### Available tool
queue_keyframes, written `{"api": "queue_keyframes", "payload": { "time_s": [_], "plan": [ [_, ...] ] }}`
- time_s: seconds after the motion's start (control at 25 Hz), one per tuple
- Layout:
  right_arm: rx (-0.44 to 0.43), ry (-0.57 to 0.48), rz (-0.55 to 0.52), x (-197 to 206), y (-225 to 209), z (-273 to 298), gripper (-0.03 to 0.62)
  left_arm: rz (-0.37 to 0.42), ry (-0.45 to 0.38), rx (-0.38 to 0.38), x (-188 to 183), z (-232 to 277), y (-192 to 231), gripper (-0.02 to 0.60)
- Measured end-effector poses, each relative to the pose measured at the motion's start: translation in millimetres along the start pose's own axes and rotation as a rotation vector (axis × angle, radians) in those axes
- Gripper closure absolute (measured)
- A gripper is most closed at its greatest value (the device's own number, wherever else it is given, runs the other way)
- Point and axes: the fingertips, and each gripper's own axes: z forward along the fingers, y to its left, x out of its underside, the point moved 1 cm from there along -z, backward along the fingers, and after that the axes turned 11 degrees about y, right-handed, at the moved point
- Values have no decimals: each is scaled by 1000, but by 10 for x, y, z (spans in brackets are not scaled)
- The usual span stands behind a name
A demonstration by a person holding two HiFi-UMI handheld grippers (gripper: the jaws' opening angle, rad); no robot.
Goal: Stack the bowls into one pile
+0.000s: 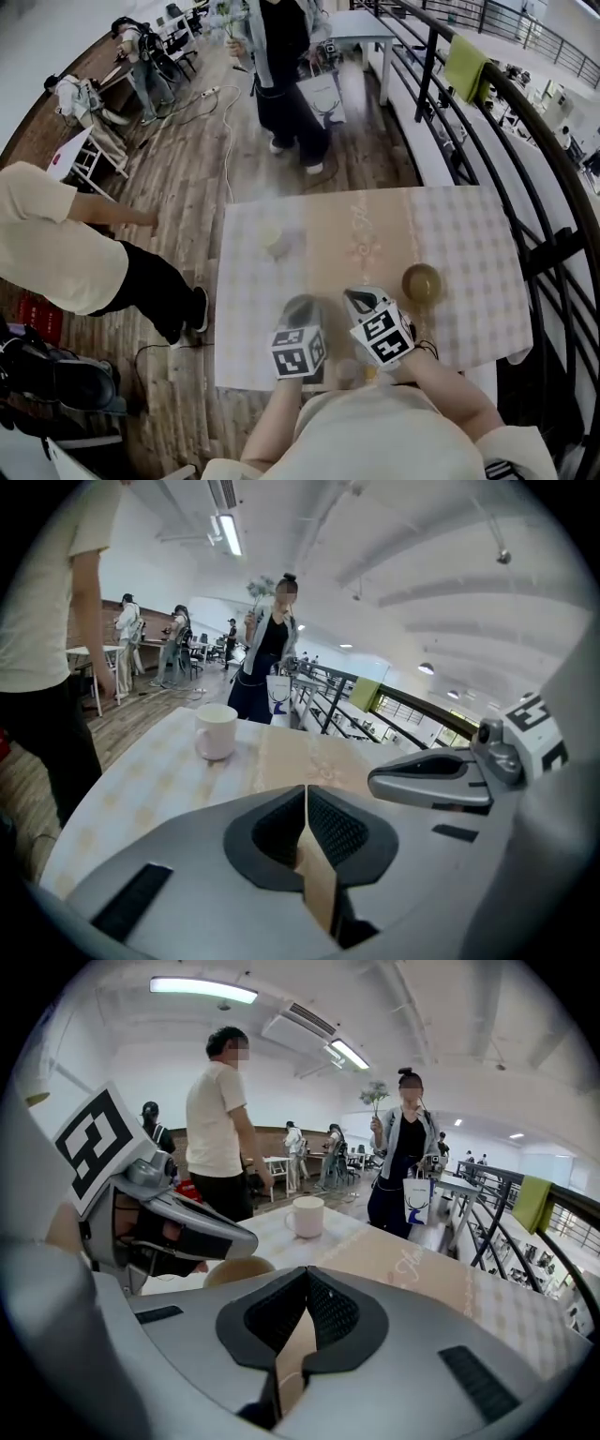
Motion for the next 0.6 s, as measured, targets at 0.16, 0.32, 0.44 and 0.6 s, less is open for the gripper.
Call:
{"api": "queue_keyframes", "payload": {
  "time_s": [0.16, 0.32, 0.44, 0.6],
  "plan": [
    [40, -7, 44, 131, -155, -157, 594, 51, 6, 51, -65, 109, -280, 572],
    [86, -8, 95, 270, -341, -372, 594, 91, 15, 98, -114, 181, -587, 572],
    [121, -9, 133, 390, -439, -525, 594, 120, 22, 126, -85, 220, -774, 572],
    [151, -6, 160, 577, -609, -687, 594, 135, 29, 145, -30, 314, -1020, 571]
  ]
}}
